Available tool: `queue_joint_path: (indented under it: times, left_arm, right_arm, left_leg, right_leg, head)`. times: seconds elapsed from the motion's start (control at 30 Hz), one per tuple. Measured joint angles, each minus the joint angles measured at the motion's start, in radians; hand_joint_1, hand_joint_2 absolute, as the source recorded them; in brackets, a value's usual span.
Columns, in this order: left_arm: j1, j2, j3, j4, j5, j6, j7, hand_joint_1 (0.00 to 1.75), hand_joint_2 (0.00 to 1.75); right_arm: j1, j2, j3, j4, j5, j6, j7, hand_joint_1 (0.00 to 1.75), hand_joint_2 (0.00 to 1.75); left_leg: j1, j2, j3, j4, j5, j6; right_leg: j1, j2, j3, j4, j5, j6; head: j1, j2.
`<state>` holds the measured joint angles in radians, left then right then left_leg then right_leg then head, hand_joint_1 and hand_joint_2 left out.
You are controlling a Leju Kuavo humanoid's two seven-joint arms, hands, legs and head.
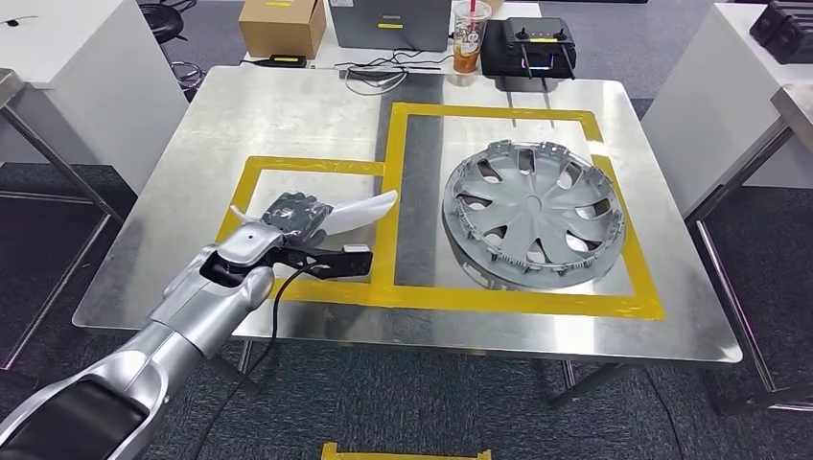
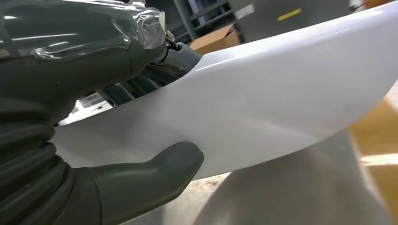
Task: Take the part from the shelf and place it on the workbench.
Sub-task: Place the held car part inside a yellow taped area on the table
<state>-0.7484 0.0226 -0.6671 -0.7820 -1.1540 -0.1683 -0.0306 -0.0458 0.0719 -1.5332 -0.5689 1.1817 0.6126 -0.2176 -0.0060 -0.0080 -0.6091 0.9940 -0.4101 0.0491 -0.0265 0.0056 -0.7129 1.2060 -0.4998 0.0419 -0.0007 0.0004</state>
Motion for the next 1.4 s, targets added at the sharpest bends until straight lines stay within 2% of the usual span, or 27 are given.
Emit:
queue_joint_path:
  times: [0.03,0.07,0.1,0.23,0.3,0.37,0.4,0.43,0.47,0.5,0.57,0.63,0.7,0.77,0.8,0.87,0.9,0.93,0.97,1.0,1.03,1.07,1.13,1.2,1.27,1.33,1.4]
  left_arm:
    - [0.001,0.001,0.015,0.008,-0.007,0.0,0.003,1.75,1.75]
    - [0.001,0.003,0.03,0.015,-0.014,-0.001,0.005,1.75,1.75]
    - [0.001,0.005,0.045,0.022,-0.02,-0.001,0.005,1.75,1.75]
    - [0.006,0.014,0.106,0.054,-0.053,0.0,-0.002,1.75,1.75]
    - [0.008,0.018,0.137,0.068,-0.07,-0.001,-0.009,0.87,1.75]
    - [0.016,0.021,0.161,0.085,-0.081,-0.002,-0.015,0.0,1.75]
    - [0.023,0.023,0.172,0.095,-0.086,-0.002,-0.018,0.0,1.75]
    - [0.03,0.025,0.183,0.103,-0.09,-0.002,-0.02,0.0,1.75]
    - [0.036,0.028,0.194,0.11,-0.094,-0.002,-0.022,0.0,1.75]
    - [0.039,0.03,0.203,0.115,-0.097,-0.001,-0.023,0.0,1.75]
    - [0.039,0.033,0.221,0.121,-0.1,0.001,-0.023,0.0,1.75]
    - [0.039,0.037,0.241,0.127,-0.1,0.002,-0.017,0.0,0.87]
    - [0.041,0.04,0.265,0.133,-0.084,0.007,-0.013,0.0,0.0]
    - [0.047,0.04,0.3,0.132,-0.045,0.019,-0.022,0.0,0.0]
    - [0.052,0.039,0.323,0.128,-0.014,0.029,-0.034,0.0,0.0]
    - [0.071,0.032,0.382,0.109,0.068,0.05,-0.074,0.0,0.0]
    - [0.089,0.025,0.416,0.089,0.121,0.056,-0.104,0.0,0.0]
    - [0.112,0.016,0.453,0.059,0.187,0.053,-0.142,0.0,0.0]
    - [0.138,0.003,0.491,0.016,0.275,0.036,-0.187,0.0,0.0]
    - [0.166,-0.013,0.532,-0.036,0.381,0.007,-0.236,0.0,0.0]
    - [0.192,-0.031,0.572,-0.094,0.493,-0.028,-0.28,0.0,0.0]
    - [0.215,-0.048,0.608,-0.154,0.604,-0.064,-0.318,0.0,0.0]
    - [0.263,-0.077,0.665,-0.294,0.821,-0.133,-0.379,0.0,0.0]
    - [0.31,-0.097,0.701,-0.448,1.032,-0.198,-0.415,0.0,0.0]
    - [0.351,-0.108,0.723,-0.597,1.198,-0.25,-0.425,0.0,0.0]
    - [0.391,-0.112,0.739,-0.744,1.319,-0.297,-0.424,0.0,0.0]
    - [0.437,-0.113,0.749,-0.872,1.389,-0.329,-0.413,0.0,0.0]
  right_arm:
    - [0.0,0.0,0.001,0.0,-0.001,-0.001,0.0,0.0,0.0]
    - [-0.001,0.0,0.003,0.001,-0.001,-0.001,0.001,0.0,0.0]
    - [-0.001,-0.001,0.005,0.001,-0.001,-0.002,0.001,0.0,0.0]
    - [-0.003,-0.002,0.014,0.013,0.001,-0.021,0.004,0.0,0.0]
    - [-0.004,-0.006,0.019,0.024,0.001,-0.034,0.001,0.0,0.0]
    - [-0.004,-0.012,0.025,0.035,0.0,-0.043,-0.005,0.0,0.0]
    - [-0.004,-0.014,0.028,0.041,0.0,-0.047,-0.008,0.0,0.0]
    - [-0.004,-0.016,0.032,0.047,-0.001,-0.051,-0.011,0.0,0.0]
    - [-0.004,-0.018,0.035,0.052,-0.002,-0.054,-0.014,0.0,0.0]
    - [-0.005,-0.019,0.037,0.057,-0.003,-0.056,-0.016,0.0,0.0]
    - [-0.007,-0.02,0.041,0.064,-0.004,-0.06,-0.02,0.0,0.0]
    - [-0.011,-0.02,0.043,0.072,-0.006,-0.066,-0.023,0.0,0.0]
    - [-0.013,-0.02,0.044,0.077,-0.01,-0.07,-0.024,0.0,0.0]
    - [-0.013,-0.021,0.048,0.079,-0.016,-0.07,-0.024,0.0,0.0]
    - [-0.013,-0.021,0.049,0.08,-0.019,-0.069,-0.024,0.0,0.0]
    - [-0.012,-0.022,0.05,0.08,-0.027,-0.064,-0.024,0.0,0.0]
    - [-0.01,-0.022,0.05,0.08,-0.031,-0.06,-0.023,0.0,0.0]
    - [-0.008,-0.021,0.05,0.078,-0.035,-0.054,-0.022,0.0,0.0]
    - [-0.005,-0.019,0.05,0.075,-0.04,-0.045,-0.02,0.0,0.0]
    - [-0.003,-0.016,0.05,0.069,-0.044,-0.035,-0.017,0.0,0.0]
    - [-0.001,-0.013,0.05,0.061,-0.047,-0.026,-0.015,0.0,0.0]
    - [-0.001,-0.01,0.05,0.053,-0.048,-0.019,-0.014,0.0,0.0]
    - [0.002,-0.004,0.05,0.036,-0.049,-0.006,-0.013,0.0,0.0]
    - [0.008,0.005,0.05,0.02,-0.049,0.004,-0.013,0.0,0.0]
    - [0.014,0.014,0.049,0.003,-0.048,0.013,-0.013,0.0,0.0]
    - [0.015,0.023,0.049,-0.014,-0.05,0.018,-0.013,0.0,0.0]
    - [0.015,0.031,0.047,-0.032,-0.055,0.02,-0.012,0.0,0.0]
  left_leg:
    - [0.0,0.0,-0.001,0.004,-0.003,-0.003]
    - [-0.002,0.0,-0.004,0.01,-0.007,-0.008]
    - [-0.005,0.0,-0.006,0.015,-0.01,-0.012]
    - [-0.003,0.0,-0.013,0.028,-0.02,-0.03]
    - [0.002,0.002,-0.041,0.09,-0.056,-0.043]
    - [0.008,0.002,-0.103,0.218,-0.113,-0.053]
    - [0.011,0.002,-0.132,0.275,-0.132,-0.056]
    - [0.013,0.002,-0.149,0.302,-0.134,-0.057]
    - [0.014,0.002,-0.147,0.292,-0.118,-0.057]
    - [0.015,0.002,-0.125,0.242,-0.088,-0.054]
    - [0.012,0.003,-0.055,0.103,-0.029,-0.045]
    - [0.007,0.003,-0.014,0.029,-0.011,-0.037]
    - [0.002,0.003,-0.01,0.022,-0.013,-0.029]
    - [0.004,0.004,-0.003,0.009,-0.005,-0.017]
    - [0.006,0.004,0.001,0.002,-0.001,-0.011]
    - [0.006,0.005,0.003,-0.002,0.001,-0.004]
    - [0.004,0.005,0.003,-0.001,0.001,-0.004]
    - [0.003,0.005,0.003,-0.001,0.0,-0.003]
    - [0.003,0.004,0.003,0.0,0.0,-0.003]
    - [0.003,0.003,0.003,0.001,-0.001,-0.004]
    - [0.004,0.002,0.002,0.005,-0.003,-0.007]
    - [0.002,0.001,0.0,0.011,-0.007,-0.011]
    - [-0.003,0.002,-0.005,0.022,-0.015,-0.019]
    - [-0.002,0.003,-0.007,0.026,-0.019,-0.026]
    - [0.002,0.004,-0.013,0.041,-0.033,-0.035]
    - [0.007,0.004,-0.049,0.121,-0.081,-0.048]
    - [0.011,0.004,-0.109,0.251,-0.142,-0.056]
  right_leg:
    - [-0.001,0.0,0.035,-0.075,0.026,0.006]
    - [-0.001,0.0,0.066,-0.136,0.048,0.006]
    - [-0.001,0.0,0.086,-0.174,0.06,0.002]
    - [0.001,0.001,0.098,-0.189,0.066,-0.022]
    - [-0.003,0.001,0.102,-0.191,0.066,-0.03]
    - [-0.003,0.001,0.103,-0.19,0.065,-0.034]
    - [-0.002,0.001,0.104,-0.19,0.064,-0.035]
    - [-0.002,0.001,0.104,-0.19,0.064,-0.035]
    - [-0.002,0.001,0.104,-0.19,0.064,-0.035]
    - [-0.001,0.001,0.105,-0.19,0.064,-0.035]
    - [0.002,0.001,0.106,-0.19,0.063,-0.033]
    - [0.005,0.001,0.105,-0.191,0.063,-0.029]
    - [0.004,0.001,0.105,-0.194,0.065,-0.02]
    - [0.003,0.0,0.096,-0.179,0.055,-0.015]
    - [0.003,-0.001,0.08,-0.145,0.038,-0.017]
    - [0.003,-0.001,0.02,-0.019,-0.017,-0.025]
    - [0.003,-0.001,-0.011,0.046,-0.038,-0.025]
    - [0.003,-0.001,-0.03,0.085,-0.048,-0.023]
    - [0.002,-0.001,-0.03,0.085,-0.042,-0.016]
    - [0.001,-0.002,-0.011,0.045,-0.023,-0.008]
    - [0.001,-0.002,0.023,-0.025,0.004,0.0]
    - [0.002,-0.002,0.06,-0.095,0.027,0.004]
    - [0.003,0.0,0.101,-0.177,0.052,-0.004]
    - [0.006,0.003,0.104,-0.184,0.054,-0.019]
    - [0.003,0.003,0.107,-0.185,0.054,-0.03]
    - [0.0,0.004,0.111,-0.186,0.053,-0.039]
    - [0.001,0.003,0.113,-0.185,0.052,-0.044]
  head:
    - [0.0,0.0]
    - [0.0,0.0]
    - [-0.001,0.0]
    - [-0.004,0.0]
    - [-0.007,0.0]
    - [-0.009,0.0]
    - [-0.009,0.0]
    - [-0.009,0.0]
    - [-0.009,0.0]
    - [-0.009,0.0]
    - [-0.009,0.0]
    - [-0.008,0.0]
    - [-0.008,0.0]
    - [-0.008,0.0]
    - [-0.007,0.0]
    - [-0.006,0.0]
    - [-0.006,0.0]
    - [-0.006,0.0]
    - [-0.006,0.0]
    - [-0.006,0.0]
    - [-0.006,0.0]
    - [-0.005,0.0]
    - [-0.007,0.0]
    - [-0.009,0.0]
    - [-0.01,0.0]
    - [-0.014,0.0]
    - [-0.016,0.0]
